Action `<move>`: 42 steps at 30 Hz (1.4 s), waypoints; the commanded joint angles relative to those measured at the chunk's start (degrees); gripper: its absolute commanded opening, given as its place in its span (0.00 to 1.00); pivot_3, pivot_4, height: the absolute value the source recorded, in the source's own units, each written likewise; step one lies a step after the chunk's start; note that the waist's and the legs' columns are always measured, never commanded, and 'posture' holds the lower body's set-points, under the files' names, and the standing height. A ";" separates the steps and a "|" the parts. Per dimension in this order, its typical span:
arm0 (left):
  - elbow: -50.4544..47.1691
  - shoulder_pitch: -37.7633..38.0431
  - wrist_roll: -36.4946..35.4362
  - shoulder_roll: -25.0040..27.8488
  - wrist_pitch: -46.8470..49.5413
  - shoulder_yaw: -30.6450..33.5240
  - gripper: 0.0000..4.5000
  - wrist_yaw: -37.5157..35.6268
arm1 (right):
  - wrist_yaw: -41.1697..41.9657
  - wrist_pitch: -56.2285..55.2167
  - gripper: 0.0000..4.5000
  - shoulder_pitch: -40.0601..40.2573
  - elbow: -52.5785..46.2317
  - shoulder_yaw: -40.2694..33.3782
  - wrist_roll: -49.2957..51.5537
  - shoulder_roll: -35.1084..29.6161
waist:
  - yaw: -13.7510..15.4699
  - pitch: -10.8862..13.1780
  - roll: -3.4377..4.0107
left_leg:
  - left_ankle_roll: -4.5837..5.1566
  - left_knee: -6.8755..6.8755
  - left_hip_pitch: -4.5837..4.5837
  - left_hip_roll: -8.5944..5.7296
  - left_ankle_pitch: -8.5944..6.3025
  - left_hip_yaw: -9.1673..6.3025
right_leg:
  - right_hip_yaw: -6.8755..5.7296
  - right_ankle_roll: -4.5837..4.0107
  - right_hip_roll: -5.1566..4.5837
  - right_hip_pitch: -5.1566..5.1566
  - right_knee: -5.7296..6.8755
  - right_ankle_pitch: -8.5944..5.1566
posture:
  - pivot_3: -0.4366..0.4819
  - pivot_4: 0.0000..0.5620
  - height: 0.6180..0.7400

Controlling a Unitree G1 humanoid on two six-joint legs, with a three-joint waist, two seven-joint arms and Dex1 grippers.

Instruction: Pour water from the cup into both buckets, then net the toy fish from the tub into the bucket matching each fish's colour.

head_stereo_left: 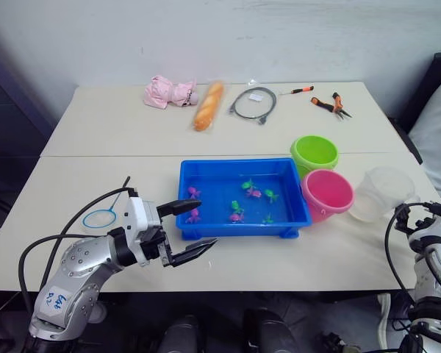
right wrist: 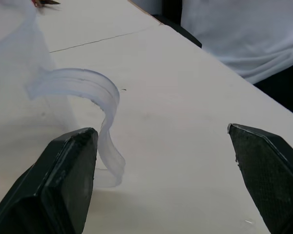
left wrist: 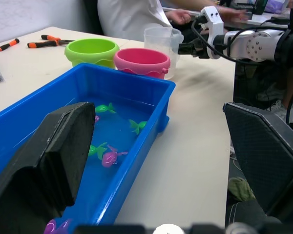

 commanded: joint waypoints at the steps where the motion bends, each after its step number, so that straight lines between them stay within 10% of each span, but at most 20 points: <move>1: -1.27 -0.71 -0.15 0.05 -0.09 0.04 1.00 0.11 | 2.95 0.61 0.94 -1.24 0.37 -0.67 2.20 -1.78 | 0.00 0.00 0.00 | 0.00 0.00 -0.01 0.00 0.00 0.00 | 0.00 0.00 0.00 0.00 -0.01 0.00 | 0.48 0.27 0.99; 10: -0.85 -0.76 -0.05 0.25 0.11 -0.19 1.00 -0.27 | 5.60 -2.62 0.01 -0.66 -0.37 -0.67 3.01 -0.73 | 0.12 0.00 0.00 | 0.01 0.00 -0.03 0.00 0.00 0.00 | -0.01 0.01 -0.01 0.00 -0.03 0.01 | 0.48 0.27 0.99; 42: 7.83 -10.19 0.66 -6.63 -0.29 -5.64 1.00 -2.83 | 0.73 6.79 0.01 16.05 -46.47 6.07 -17.74 -14.99 | 0.44 0.09 0.05 | -0.02 -0.03 -0.13 -0.01 0.04 -0.03 | -0.05 0.05 0.01 -0.07 -0.09 0.02 | 0.48 0.27 0.99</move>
